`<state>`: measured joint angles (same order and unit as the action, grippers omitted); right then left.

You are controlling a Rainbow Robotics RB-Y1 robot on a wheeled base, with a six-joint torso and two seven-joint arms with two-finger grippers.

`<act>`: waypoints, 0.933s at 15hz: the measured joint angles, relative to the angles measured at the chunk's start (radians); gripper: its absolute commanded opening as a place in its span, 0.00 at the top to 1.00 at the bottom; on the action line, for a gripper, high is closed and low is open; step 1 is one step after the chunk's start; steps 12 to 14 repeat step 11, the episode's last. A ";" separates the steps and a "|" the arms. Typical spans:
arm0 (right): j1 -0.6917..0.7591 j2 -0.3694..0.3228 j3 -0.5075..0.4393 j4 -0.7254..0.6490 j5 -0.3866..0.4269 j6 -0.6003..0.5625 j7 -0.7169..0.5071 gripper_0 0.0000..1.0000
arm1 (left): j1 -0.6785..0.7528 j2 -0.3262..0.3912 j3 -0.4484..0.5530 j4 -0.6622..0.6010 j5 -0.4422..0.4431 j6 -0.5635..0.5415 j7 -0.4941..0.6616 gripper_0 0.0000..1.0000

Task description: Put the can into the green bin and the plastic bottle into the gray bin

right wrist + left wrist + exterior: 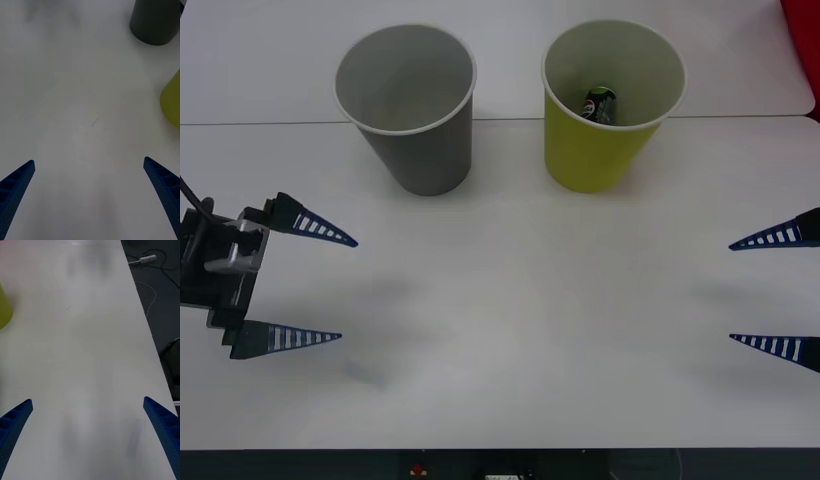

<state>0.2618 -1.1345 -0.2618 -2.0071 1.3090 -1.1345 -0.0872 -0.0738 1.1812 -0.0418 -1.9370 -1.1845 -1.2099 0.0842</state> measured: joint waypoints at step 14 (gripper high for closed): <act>0.000 0.000 0.000 0.000 0.000 0.000 0.000 0.00 | 0.089 0.000 0.040 0.000 0.011 0.066 -0.029 0.00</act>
